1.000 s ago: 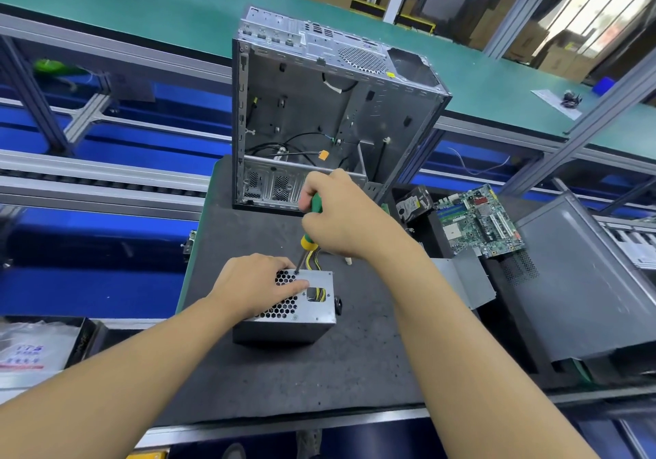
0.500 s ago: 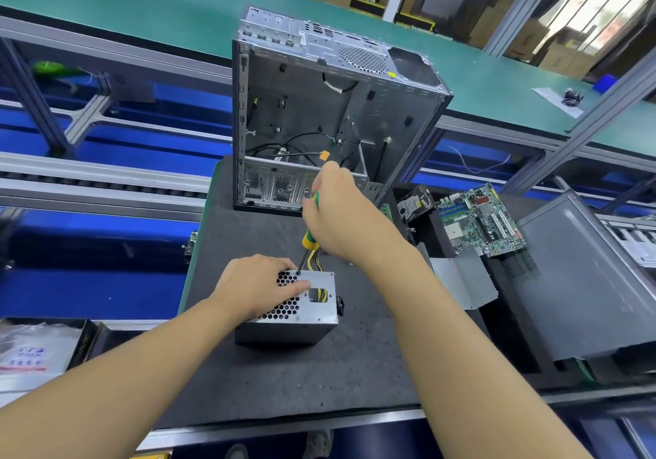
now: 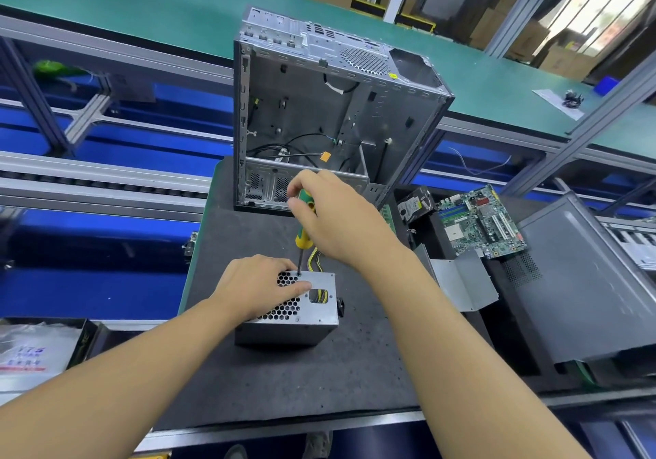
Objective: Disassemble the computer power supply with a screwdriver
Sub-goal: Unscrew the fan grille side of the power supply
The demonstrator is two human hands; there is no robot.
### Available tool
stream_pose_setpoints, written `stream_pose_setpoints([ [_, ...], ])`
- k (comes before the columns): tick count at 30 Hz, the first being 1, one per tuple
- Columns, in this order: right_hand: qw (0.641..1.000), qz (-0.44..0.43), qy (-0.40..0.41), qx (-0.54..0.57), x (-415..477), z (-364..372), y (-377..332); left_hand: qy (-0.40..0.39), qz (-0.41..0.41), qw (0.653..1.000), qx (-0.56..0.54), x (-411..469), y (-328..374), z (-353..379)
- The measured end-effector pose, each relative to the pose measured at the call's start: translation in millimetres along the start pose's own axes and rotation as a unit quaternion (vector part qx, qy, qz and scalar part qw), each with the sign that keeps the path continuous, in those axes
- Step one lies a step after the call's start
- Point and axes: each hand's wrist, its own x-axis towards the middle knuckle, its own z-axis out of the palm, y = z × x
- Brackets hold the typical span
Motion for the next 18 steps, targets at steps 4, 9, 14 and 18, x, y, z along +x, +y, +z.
stream_pose_setpoints([
  [4,0.997,0.03,0.021,0.069,-0.4,-3.1,2.9,-0.001,0.002,1.0,0.005,0.1,0.4,-0.1],
  [9,0.991,0.08,-0.024,0.104,0.2,-8.1,1.8,-0.001,0.001,1.0,0.009,1.3,0.2,0.5],
  [14,0.995,0.076,-0.035,0.061,-4.9,-4.4,1.6,0.0,0.0,1.0,-0.003,0.8,-0.6,1.2],
  [18,0.997,0.061,-0.002,0.056,-3.9,-2.0,1.0,0.001,0.0,1.0,-0.004,1.7,-1.3,1.5],
])
